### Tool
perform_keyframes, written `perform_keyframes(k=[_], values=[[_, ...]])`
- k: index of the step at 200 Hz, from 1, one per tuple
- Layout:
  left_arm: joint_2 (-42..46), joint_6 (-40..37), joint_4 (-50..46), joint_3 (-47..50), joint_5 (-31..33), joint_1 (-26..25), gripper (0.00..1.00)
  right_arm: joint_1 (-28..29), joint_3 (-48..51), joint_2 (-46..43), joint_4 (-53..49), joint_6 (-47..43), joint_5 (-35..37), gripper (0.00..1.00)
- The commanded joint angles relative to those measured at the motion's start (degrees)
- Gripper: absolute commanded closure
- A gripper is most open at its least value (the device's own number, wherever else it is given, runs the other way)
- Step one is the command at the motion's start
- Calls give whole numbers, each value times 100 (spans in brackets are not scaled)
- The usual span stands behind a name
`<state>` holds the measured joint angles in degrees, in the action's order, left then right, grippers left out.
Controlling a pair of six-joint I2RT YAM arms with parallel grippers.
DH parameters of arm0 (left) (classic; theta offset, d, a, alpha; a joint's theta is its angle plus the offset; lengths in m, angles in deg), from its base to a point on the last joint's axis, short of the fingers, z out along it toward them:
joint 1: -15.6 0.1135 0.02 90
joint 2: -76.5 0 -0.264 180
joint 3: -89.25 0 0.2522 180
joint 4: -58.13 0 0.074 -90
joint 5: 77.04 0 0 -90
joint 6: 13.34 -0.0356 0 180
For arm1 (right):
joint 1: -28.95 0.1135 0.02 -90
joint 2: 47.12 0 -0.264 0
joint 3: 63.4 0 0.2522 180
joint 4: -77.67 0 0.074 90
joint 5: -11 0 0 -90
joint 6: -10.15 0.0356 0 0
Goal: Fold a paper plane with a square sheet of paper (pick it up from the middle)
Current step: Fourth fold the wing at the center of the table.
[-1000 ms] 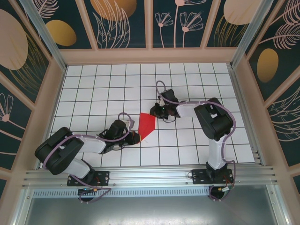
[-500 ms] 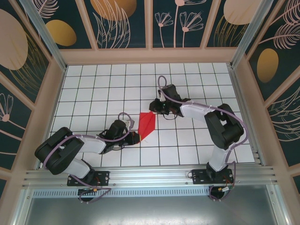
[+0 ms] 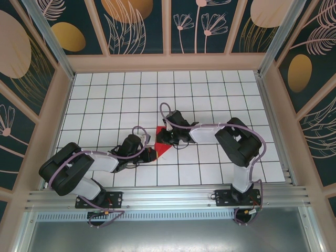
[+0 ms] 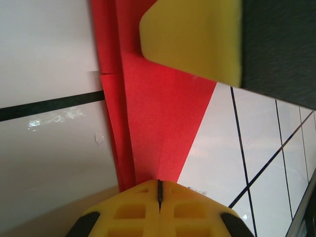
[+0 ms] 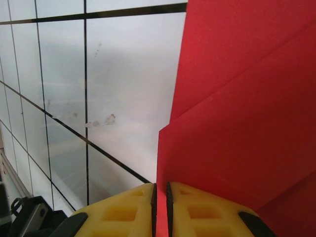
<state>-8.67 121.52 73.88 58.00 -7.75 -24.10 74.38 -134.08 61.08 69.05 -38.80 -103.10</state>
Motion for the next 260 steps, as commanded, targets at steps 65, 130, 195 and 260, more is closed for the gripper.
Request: perform_keyframes(k=[65,130,195,260], values=[[-129,10,-1462,352,5,-42,100,-234,74,555,-310,-89,338,87],[312,-38,-2115,414,32,-31,100,-316,110,512,-329,-114,327,88],[644,-75,-3170,278,577,-41,100,-307,41,551,-319,-116,267,88],[2182,129,-3446,-192,555,-46,99,-247,-28,618,-199,-72,115,88]])
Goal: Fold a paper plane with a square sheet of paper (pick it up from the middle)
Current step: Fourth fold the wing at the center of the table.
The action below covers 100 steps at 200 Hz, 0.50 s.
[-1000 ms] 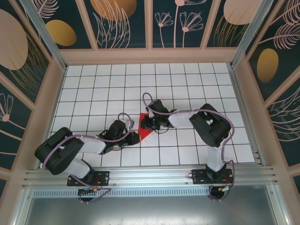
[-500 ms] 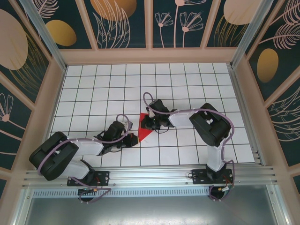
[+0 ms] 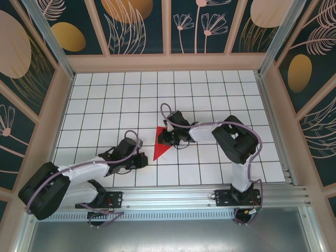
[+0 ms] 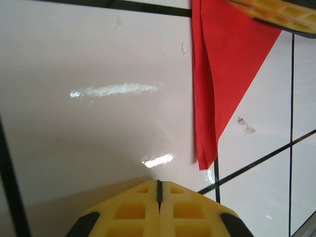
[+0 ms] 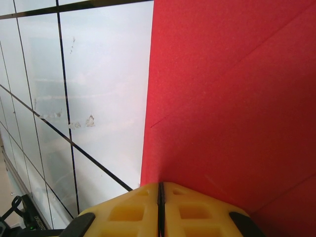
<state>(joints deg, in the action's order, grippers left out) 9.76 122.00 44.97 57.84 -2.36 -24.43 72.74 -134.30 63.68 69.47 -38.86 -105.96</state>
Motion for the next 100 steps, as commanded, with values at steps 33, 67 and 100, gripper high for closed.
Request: perform_keyframes(k=[33,67,100], values=[[-42,-81,-14,-476,-373,-7,98,-72,-86,448,-263,-39,383,88],[-826,-146,667,-544,-831,-11,97,-55,-119,471,-208,3,354,88],[-1315,-314,907,-530,-1026,-13,92,-38,-130,573,-177,23,321,88]])
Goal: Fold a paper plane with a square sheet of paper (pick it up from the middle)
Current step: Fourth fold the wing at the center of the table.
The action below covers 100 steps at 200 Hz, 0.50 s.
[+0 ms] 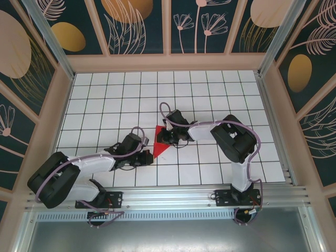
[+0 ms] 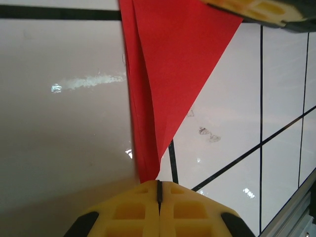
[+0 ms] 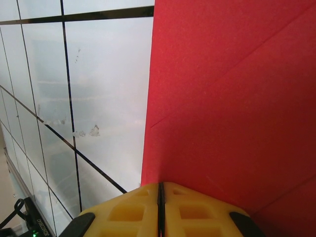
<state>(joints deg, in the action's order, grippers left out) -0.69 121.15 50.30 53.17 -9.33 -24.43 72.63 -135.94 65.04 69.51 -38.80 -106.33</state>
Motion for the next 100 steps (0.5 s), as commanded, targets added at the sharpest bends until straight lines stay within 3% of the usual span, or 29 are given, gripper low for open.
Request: perform_keyframes(k=[1,59,100], values=[[-284,-229,374,-57,-329,-9,92,-27,29,442,-182,16,359,88],[-498,-176,92,323,112,-8,92,-24,69,358,-226,-1,422,88],[-21,-127,-462,605,464,-12,92,-35,-16,289,-353,-72,446,88]])
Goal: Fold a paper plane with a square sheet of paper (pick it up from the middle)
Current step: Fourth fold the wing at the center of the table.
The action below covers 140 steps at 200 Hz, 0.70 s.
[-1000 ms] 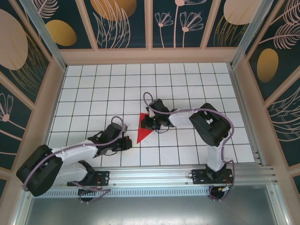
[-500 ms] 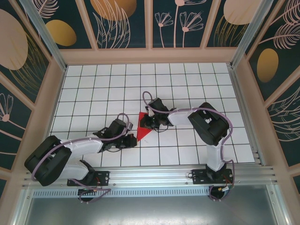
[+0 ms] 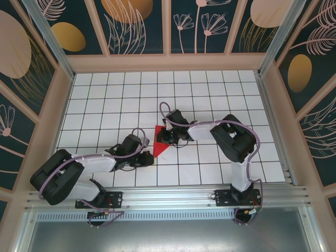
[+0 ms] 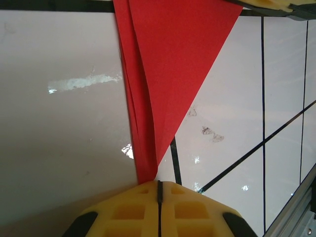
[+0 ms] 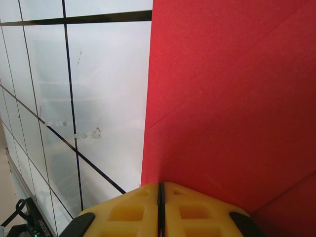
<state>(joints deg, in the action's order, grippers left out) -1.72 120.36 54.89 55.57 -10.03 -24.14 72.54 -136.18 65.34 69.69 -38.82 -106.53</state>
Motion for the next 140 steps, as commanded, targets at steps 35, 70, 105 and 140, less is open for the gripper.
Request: perform_keyframes(k=[35,70,105,140], values=[[1175,69,-1456,95,893,-39,92,-31,-71,64,-470,-137,458,87],[1615,61,-1747,-373,1450,-34,91,-35,-292,-190,-627,-244,442,86],[1078,-80,-1514,-851,1252,-36,90,-42,-360,-677,-690,-298,440,83],[537,-261,-1352,-1323,1285,-38,85,-138,-59,-1343,-857,-301,821,78]])
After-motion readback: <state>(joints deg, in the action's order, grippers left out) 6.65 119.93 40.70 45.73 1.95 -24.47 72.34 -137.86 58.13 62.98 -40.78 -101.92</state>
